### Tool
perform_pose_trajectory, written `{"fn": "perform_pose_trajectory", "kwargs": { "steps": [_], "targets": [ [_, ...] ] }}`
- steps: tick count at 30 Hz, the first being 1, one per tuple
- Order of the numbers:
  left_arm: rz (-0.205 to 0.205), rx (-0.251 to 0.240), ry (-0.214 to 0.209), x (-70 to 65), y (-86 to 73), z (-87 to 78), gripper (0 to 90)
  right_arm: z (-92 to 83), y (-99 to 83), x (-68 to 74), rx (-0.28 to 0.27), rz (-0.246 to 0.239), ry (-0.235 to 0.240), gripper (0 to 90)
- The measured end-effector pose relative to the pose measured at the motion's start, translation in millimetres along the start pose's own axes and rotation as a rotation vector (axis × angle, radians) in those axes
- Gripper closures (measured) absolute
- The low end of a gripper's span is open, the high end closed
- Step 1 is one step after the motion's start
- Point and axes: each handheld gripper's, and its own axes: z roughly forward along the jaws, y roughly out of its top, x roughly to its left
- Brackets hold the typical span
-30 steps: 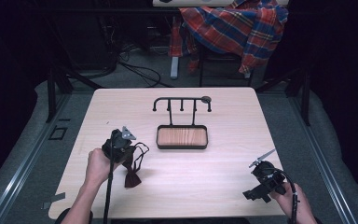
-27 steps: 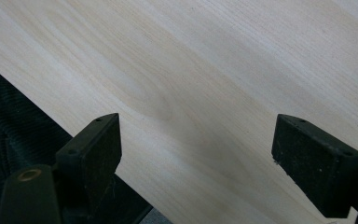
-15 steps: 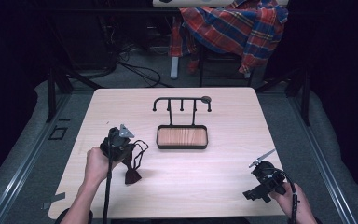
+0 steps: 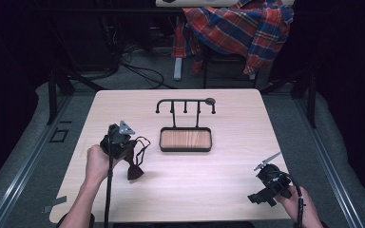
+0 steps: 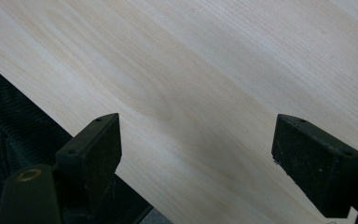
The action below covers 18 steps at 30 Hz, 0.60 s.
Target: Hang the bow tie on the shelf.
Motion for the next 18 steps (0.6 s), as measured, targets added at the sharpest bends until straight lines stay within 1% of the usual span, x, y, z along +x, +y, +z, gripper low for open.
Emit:
{"fn": "perform_pose_trajectory", "kwargs": {
  "steps": [2,3,4,5,9,11,12,13,16,17,18],
  "targets": [
    [-0.004,-0.009,0.004,1.2,1.2,-1.6,89.2,-0.3,-0.1,-0.3,-0.002,0.000,-0.001,15.5],
    [-0.002,-0.009,0.006,1.6,1.6,-1.8,89.2,-0.3,-0.2,-0.6,-0.004,-0.002,-0.009,15.5],
    [-0.002,-0.008,0.006,2.1,2.2,-1.9,89.2,0.1,0.0,0.0,0.002,0.000,-0.001,15.5],
    [-0.003,-0.005,0.001,2.7,2.7,-2.0,89.2,0.1,0.2,0.0,0.005,-0.004,-0.006,15.6],
    [0.000,-0.009,0.004,2.9,5.0,-2.7,89.2,0.0,0.5,0.3,0.009,-0.014,-0.009,15.5],
    [0.001,-0.008,0.001,3.2,6.8,-3.4,89.2,0.4,0.1,0.4,0.001,-0.008,-0.008,15.5],
    [0.005,-0.010,0.008,3.6,7.9,-3.6,89.1,0.1,0.2,0.0,0.006,-0.011,-0.006,15.6],
    [0.003,-0.008,0.004,4.1,8.8,-3.9,89.1,0.6,-0.1,0.6,-0.005,-0.002,-0.005,15.5],
    [0.002,-0.012,0.009,4.2,11.7,-3.4,89.2,0.6,-0.1,0.6,-0.005,-0.001,-0.005,15.6],
    [0.006,-0.011,0.010,4.4,12.9,-3.1,89.2,1.4,-0.6,1.2,-0.019,0.009,-0.003,15.6],
    [0.005,-0.013,0.013,4.3,13.8,-2.7,89.1,1.2,-0.6,1.3,-0.019,0.009,-0.004,15.6]
  ]
}}
